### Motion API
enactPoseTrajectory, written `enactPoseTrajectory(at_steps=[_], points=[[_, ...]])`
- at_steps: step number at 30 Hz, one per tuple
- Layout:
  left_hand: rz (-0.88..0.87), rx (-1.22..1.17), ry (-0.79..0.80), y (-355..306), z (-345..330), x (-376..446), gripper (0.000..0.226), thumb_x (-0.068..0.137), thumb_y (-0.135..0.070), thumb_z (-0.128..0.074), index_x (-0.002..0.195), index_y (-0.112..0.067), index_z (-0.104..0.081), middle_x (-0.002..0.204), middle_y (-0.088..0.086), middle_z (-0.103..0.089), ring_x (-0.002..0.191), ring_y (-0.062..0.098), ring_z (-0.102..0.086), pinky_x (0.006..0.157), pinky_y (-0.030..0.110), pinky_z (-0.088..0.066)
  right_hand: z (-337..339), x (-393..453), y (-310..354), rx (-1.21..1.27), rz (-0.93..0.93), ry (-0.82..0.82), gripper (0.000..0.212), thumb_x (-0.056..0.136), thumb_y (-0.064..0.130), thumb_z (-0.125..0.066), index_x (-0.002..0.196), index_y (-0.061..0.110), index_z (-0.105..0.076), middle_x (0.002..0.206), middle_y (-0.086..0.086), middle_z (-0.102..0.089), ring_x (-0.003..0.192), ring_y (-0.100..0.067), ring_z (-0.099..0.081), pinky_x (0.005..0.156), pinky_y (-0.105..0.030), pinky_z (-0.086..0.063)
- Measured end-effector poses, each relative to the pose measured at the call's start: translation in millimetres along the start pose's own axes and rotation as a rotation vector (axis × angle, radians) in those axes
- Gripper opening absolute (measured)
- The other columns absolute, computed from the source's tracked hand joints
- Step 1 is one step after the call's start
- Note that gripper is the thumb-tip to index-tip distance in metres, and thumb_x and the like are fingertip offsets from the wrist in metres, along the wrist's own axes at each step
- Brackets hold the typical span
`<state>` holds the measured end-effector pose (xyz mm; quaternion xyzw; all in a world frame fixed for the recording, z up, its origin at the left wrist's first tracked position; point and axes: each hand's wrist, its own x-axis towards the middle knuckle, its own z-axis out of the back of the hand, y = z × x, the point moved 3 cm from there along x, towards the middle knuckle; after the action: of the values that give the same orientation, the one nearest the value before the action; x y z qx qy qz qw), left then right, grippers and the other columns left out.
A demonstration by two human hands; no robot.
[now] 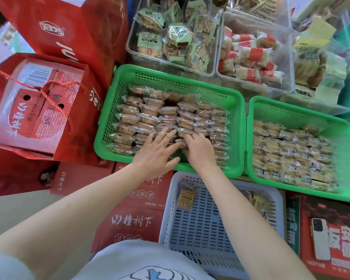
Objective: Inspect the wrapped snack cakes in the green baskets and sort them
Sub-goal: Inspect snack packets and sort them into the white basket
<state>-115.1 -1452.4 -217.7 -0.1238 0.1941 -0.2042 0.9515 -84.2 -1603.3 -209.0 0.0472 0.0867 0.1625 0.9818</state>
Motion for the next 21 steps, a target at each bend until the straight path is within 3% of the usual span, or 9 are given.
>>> enactPoseTrajectory(at_steps=[7, 13, 17, 19, 21], points=[[0.027, -0.014, 0.026, 2, -2, 3, 0.065, 0.101, -0.062, -0.024, 0.159, -0.032, -0.019, 0.17, 0.002, 0.011, 0.154, 0.02, 0.02, 0.124, 0.051, 0.006, 1, 11, -3, 0.018, 0.093, 0.102, 0.036, 0.087, 0.004, -0.064, 0.122, 0.013, -0.062, 0.118, -0.011, -0.06, 0.108, -0.033, -0.052, 0.08, -0.041, -0.042], [0.048, -0.003, 0.064, 2, -3, 4, 0.066, 0.1, -0.062, -0.023, 0.16, -0.034, -0.02, 0.169, 0.001, 0.011, 0.154, 0.02, 0.019, 0.123, 0.051, 0.007, -4, 6, -4, 0.09, 0.102, 0.079, 0.026, 0.079, -0.004, -0.069, 0.102, 0.007, -0.068, 0.105, -0.016, -0.062, 0.094, -0.038, -0.056, 0.069, -0.04, -0.039], [0.059, -0.011, 0.102, 1, 0, 4, 0.063, 0.1, -0.061, -0.022, 0.158, -0.037, -0.026, 0.169, 0.002, 0.012, 0.154, 0.022, 0.019, 0.121, 0.052, 0.01, 2, 12, -4, 0.044, 0.1, 0.138, 0.021, 0.089, 0.017, -0.068, 0.109, 0.01, -0.065, 0.111, -0.011, -0.053, 0.106, -0.03, -0.048, 0.083, -0.041, -0.042], [0.061, -0.018, 0.104, 1, 0, 4, 0.062, 0.1, -0.061, -0.022, 0.157, -0.038, -0.026, 0.169, 0.002, 0.012, 0.154, 0.022, 0.018, 0.121, 0.052, 0.01, 11, 18, -6, 0.152, 0.032, 0.094, 0.021, 0.092, 0.018, -0.066, 0.11, 0.007, -0.064, 0.109, -0.011, -0.052, 0.106, -0.027, -0.048, 0.087, -0.041, -0.046], [0.061, -0.023, 0.104, 1, 0, 4, 0.061, 0.1, -0.06, -0.022, 0.157, -0.039, -0.026, 0.17, 0.002, 0.011, 0.155, 0.022, 0.017, 0.121, 0.052, 0.01, 18, 24, -8, 0.208, -0.044, -0.016, 0.018, 0.092, 0.006, -0.06, 0.11, 0.004, -0.063, 0.107, -0.012, -0.055, 0.105, -0.029, -0.051, 0.083, -0.039, -0.048]])
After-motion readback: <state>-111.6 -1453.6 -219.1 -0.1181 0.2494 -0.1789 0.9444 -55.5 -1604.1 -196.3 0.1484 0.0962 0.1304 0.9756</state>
